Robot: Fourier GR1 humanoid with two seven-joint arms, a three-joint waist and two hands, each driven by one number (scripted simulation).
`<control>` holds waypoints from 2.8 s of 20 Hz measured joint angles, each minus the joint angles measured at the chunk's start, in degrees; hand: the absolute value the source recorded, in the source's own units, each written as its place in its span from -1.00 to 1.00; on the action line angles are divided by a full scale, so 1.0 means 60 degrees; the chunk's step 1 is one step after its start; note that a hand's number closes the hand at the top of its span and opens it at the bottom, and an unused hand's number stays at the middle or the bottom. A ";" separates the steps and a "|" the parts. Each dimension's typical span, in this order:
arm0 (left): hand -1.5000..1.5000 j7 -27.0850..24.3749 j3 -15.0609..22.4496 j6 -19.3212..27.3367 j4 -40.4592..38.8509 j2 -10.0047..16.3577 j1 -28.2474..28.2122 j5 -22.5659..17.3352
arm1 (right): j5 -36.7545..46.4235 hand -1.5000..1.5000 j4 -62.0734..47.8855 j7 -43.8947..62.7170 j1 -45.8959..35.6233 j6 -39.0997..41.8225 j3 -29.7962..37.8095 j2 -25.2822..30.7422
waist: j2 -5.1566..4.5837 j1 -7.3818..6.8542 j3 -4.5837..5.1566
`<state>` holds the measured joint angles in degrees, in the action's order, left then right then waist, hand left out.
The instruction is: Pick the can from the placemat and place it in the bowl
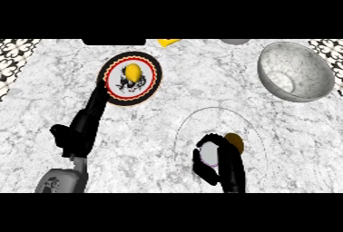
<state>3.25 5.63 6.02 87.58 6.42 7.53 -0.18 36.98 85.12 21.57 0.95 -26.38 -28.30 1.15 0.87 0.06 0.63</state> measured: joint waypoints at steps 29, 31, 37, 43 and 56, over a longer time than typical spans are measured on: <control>0.00 0.0359 -0.0071 0.0019 0.0450 -0.0140 -0.0110 0.0181 | -0.7036 1.00 0.6467 -0.2740 -0.0787 0.5988 0.5402 0.5909 | -0.0127 0.0013 -0.0096; 0.00 0.0271 -0.0011 -0.0007 0.0399 -0.0188 -0.0161 0.0246 | -0.7038 1.00 0.6261 -0.1964 -0.1632 0.5862 0.5392 0.5886 | -0.0137 -0.0035 -0.0096; 0.00 0.0301 -0.0034 -0.0042 0.0260 -0.0296 0.0038 0.0331 | -0.6976 1.00 0.4990 -0.0722 -0.3633 0.5981 0.5695 0.6069 | -0.0150 -0.0084 -0.0096; 0.00 0.0219 -0.0023 -0.0033 0.0143 -0.0412 0.0125 0.0422 | -0.5925 1.00 0.2799 -0.1040 -0.4974 0.6174 0.5580 0.6271 | -0.0174 -0.0154 -0.0099; 0.00 0.0164 -0.0050 -0.0149 0.0020 -0.0474 0.0282 0.0462 | -0.2496 1.00 -0.3511 -0.4781 -0.6778 0.4945 0.5144 0.6354 | -0.0242 -0.0298 -0.0108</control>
<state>4.24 5.33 5.12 87.70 3.57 9.22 2.59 22.00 64.05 -7.11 -39.72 3.29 2.57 39.28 -0.58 -1.73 -0.02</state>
